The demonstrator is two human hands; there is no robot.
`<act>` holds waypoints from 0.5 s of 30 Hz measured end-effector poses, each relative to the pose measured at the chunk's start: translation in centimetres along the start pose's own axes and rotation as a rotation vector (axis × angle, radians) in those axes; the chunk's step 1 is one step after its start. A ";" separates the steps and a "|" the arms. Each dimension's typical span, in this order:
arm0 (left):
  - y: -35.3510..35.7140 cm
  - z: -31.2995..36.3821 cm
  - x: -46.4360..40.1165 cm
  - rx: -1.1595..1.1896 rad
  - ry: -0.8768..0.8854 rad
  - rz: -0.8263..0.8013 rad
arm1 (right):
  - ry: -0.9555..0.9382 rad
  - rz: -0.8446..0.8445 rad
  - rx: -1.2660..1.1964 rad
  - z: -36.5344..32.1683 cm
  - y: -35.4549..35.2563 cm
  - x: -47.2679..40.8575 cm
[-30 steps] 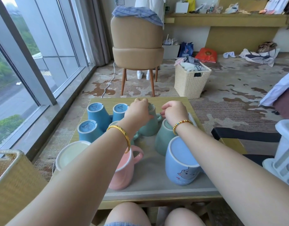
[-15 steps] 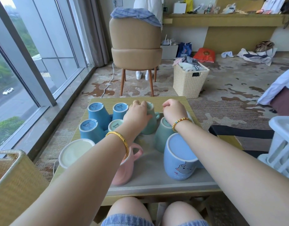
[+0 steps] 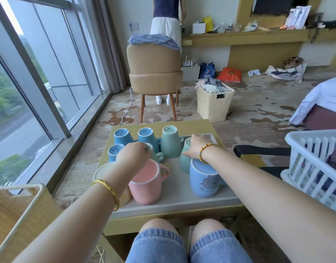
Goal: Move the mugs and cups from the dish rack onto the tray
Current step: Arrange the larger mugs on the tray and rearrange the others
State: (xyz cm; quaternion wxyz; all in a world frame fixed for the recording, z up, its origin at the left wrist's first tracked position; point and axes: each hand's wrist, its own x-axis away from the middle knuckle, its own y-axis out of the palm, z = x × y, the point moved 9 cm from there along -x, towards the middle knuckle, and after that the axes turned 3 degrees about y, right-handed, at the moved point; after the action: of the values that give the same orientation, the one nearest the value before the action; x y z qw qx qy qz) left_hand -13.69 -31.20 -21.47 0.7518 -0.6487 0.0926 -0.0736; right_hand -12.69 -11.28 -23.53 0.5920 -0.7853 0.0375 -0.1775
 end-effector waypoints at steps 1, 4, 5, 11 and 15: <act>0.2 0.0 0.1 -0.016 0.000 -0.016 | 0.016 0.012 -0.032 0.1 0.0 0.2; 1.2 0.3 0.4 0.021 -0.020 0.003 | 0.061 0.050 -0.101 0.3 0.4 0.5; 1.5 0.4 0.7 0.033 -0.020 0.019 | 0.064 0.073 -0.097 0.3 0.4 0.5; 1.5 0.4 1.2 0.118 -0.040 0.108 | 0.004 0.087 -0.022 -0.8 0.1 0.4; 1.5 0.4 1.4 0.191 -0.038 0.094 | -0.030 0.096 -0.033 -1.6 0.0 0.6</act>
State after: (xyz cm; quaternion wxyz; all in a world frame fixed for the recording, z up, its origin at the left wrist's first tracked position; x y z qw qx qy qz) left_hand -12.22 -30.92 -22.97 0.8144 -0.5704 0.1012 -0.0346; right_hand -12.62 -12.97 -23.02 0.5874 -0.7947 0.0691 -0.1363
